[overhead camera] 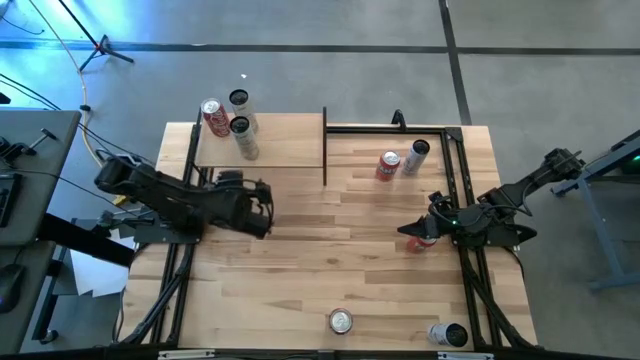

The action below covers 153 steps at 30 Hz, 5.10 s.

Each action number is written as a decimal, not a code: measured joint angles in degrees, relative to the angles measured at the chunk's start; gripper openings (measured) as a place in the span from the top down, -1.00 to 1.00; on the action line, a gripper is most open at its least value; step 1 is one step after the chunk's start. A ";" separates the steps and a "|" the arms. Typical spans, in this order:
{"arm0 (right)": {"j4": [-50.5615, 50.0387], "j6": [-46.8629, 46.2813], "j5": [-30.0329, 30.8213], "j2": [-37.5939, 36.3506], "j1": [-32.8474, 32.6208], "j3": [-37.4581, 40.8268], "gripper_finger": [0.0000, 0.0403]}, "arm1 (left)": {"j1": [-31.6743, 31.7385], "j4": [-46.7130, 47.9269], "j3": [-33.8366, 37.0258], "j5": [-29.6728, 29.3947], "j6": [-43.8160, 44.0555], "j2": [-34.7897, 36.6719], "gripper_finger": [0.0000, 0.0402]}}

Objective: Place canned beverage on shelf
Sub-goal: Put the top blue soda can on the shelf

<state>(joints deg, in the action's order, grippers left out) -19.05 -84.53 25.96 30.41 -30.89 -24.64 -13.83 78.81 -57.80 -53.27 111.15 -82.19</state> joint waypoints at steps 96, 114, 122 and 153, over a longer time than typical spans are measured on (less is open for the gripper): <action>0.00 0.00 0.02 -0.01 0.01 0.00 -0.99 | -53.67 -0.87 35.60 -36.64 9.02 14.71 -0.99; 0.00 0.00 0.02 0.00 0.02 0.00 -0.99 | -53.65 -5.25 35.60 -32.56 3.55 14.71 -0.99; 0.08 11.90 2.25 -0.02 0.49 0.00 -0.99 | -53.65 -5.27 35.60 -32.57 3.19 14.71 -0.99; 0.01 15.00 19.64 2.09 1.66 0.00 -0.99 | -53.65 -5.49 35.56 -32.57 3.15 14.71 -0.99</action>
<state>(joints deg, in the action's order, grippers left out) -19.04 -69.53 45.59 32.51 -29.23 -24.64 -67.48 73.32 -22.24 -85.84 114.30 -67.48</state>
